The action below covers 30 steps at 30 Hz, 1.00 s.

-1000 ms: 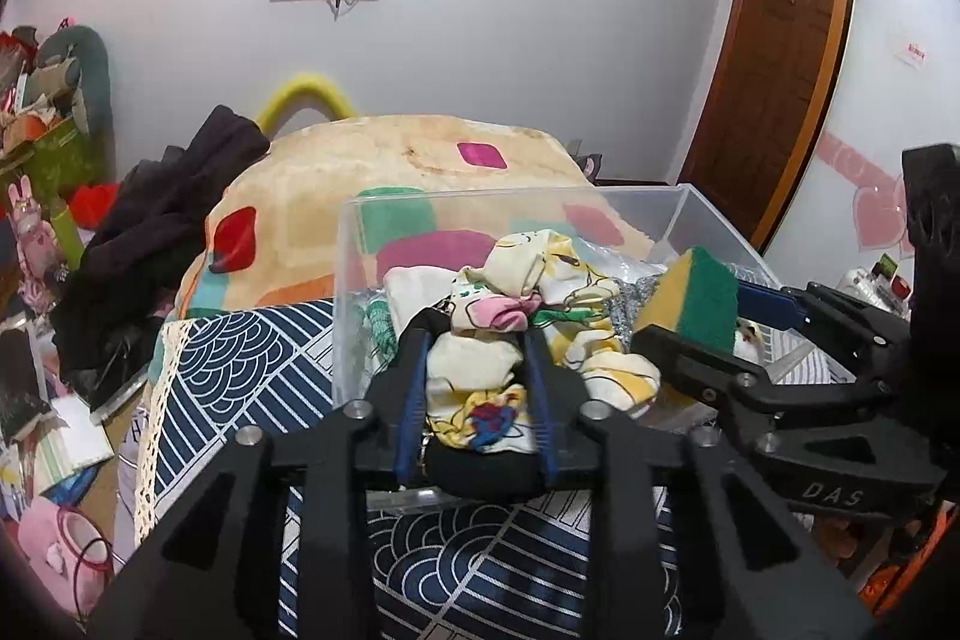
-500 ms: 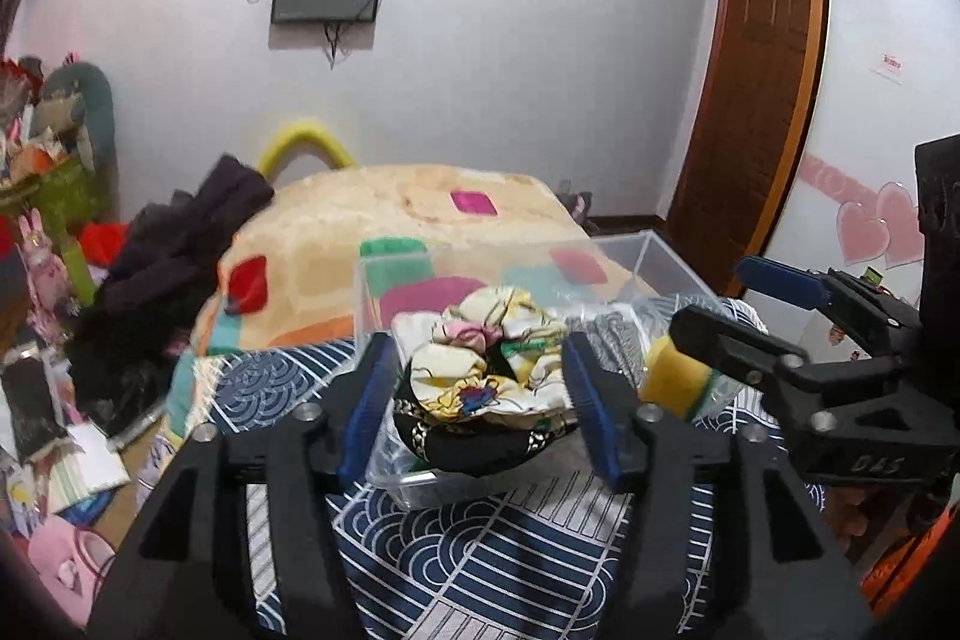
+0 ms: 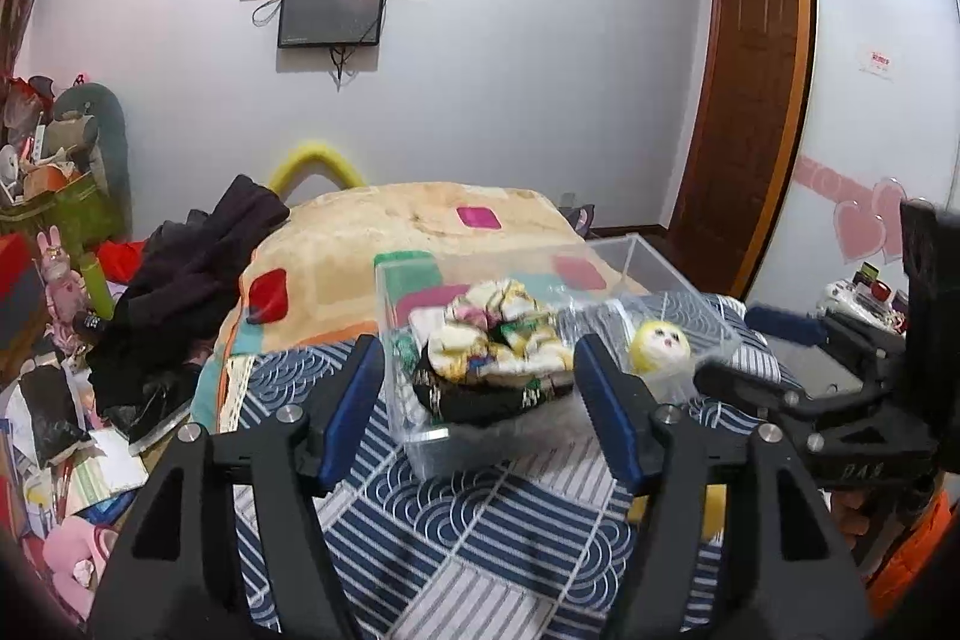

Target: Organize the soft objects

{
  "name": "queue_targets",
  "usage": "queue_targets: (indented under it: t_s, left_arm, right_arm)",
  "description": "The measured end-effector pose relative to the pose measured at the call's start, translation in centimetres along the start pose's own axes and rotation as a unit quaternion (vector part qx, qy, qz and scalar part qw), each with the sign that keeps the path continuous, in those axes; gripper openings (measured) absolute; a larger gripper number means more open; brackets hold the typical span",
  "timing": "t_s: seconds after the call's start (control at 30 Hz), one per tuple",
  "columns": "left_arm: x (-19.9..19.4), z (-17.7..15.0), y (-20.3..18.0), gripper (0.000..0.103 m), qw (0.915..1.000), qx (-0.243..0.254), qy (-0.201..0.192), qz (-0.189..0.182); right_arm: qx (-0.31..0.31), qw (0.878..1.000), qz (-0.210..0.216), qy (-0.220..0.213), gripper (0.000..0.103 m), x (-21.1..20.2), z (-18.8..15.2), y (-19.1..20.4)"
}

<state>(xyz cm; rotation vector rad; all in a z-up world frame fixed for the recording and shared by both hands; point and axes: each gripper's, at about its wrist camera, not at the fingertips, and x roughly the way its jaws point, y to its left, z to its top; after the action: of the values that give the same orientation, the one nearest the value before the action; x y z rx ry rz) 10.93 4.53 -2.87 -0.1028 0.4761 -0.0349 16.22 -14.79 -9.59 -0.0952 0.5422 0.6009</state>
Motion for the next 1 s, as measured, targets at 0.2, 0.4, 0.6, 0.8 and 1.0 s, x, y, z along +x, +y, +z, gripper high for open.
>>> queue_targets:
  t_s: [0.2,0.4,0.6,0.8,1.0]
  left_arm:
    - [-0.5,-2.6,-0.4,0.067,0.9996,0.001,0.025,-0.013]
    - [-0.4,-4.1,-0.5,0.067,0.999,-0.002,0.041,-0.015]
    - [-0.5,-4.5,0.4,0.067,0.999,-0.014,0.04,-0.011]
    - [-0.4,-4.8,1.3,0.067,0.9984,-0.035,0.043,-0.015]
    - [-0.3,-4.9,1.5,0.067,0.9985,-0.033,0.043,-0.01]
  right_arm:
    - [-0.002,0.995,0.019,0.1,0.083,2.9,-5.2,0.3]
    - [0.005,0.989,0.054,0.141,0.031,4.2,-6.7,0.4]
    - [-0.006,0.997,0.044,0.059,0.03,1.3,-3.1,0.9]
    - [0.003,1.0,0.014,0.006,0.03,3.5,2.0,0.7]
    - [-0.005,0.999,-0.012,0.045,0.032,8.9,3.3,1.4]
